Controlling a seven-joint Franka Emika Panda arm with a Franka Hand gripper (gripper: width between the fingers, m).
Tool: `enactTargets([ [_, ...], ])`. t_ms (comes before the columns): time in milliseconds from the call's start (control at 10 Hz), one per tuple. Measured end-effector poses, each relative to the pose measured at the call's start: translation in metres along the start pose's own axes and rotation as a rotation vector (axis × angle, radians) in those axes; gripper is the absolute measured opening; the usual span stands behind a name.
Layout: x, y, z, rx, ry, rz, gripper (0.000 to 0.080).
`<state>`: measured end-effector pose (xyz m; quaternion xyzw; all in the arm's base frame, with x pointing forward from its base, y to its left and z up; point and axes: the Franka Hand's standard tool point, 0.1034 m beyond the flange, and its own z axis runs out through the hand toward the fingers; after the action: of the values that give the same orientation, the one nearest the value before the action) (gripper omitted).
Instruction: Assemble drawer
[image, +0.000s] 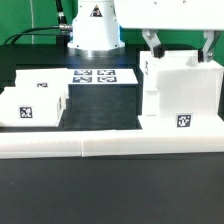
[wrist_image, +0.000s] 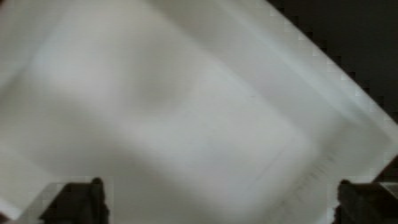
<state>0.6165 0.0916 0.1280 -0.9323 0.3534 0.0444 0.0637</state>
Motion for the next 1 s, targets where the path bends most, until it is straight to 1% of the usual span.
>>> enactTargets([
  [100,-0.004,0.004,-0.006,-0.068,-0.012,-0.118,0.0649],
  [200,-0.001,0.001,-0.009,-0.054,-0.006,-0.203,0.0649],
  [400,-0.001,0.003,-0.007,-0.056,-0.010,-0.310,0.0649],
  [500,0.002,0.005,-0.008,-0.057,-0.013,-0.440,0.0649],
  [600,0.013,0.020,-0.010,-0.062,-0.014,-0.543,0.0649],
  [700,0.024,0.042,-0.019,-0.070,-0.013,-0.552,0.0649],
  [800,0.033,0.062,-0.024,-0.074,-0.006,-0.600,0.0649],
  [900,0.042,0.081,-0.025,-0.077,0.006,-0.620,0.0649],
  [1000,0.050,0.099,-0.022,-0.078,0.029,-0.614,0.0649],
])
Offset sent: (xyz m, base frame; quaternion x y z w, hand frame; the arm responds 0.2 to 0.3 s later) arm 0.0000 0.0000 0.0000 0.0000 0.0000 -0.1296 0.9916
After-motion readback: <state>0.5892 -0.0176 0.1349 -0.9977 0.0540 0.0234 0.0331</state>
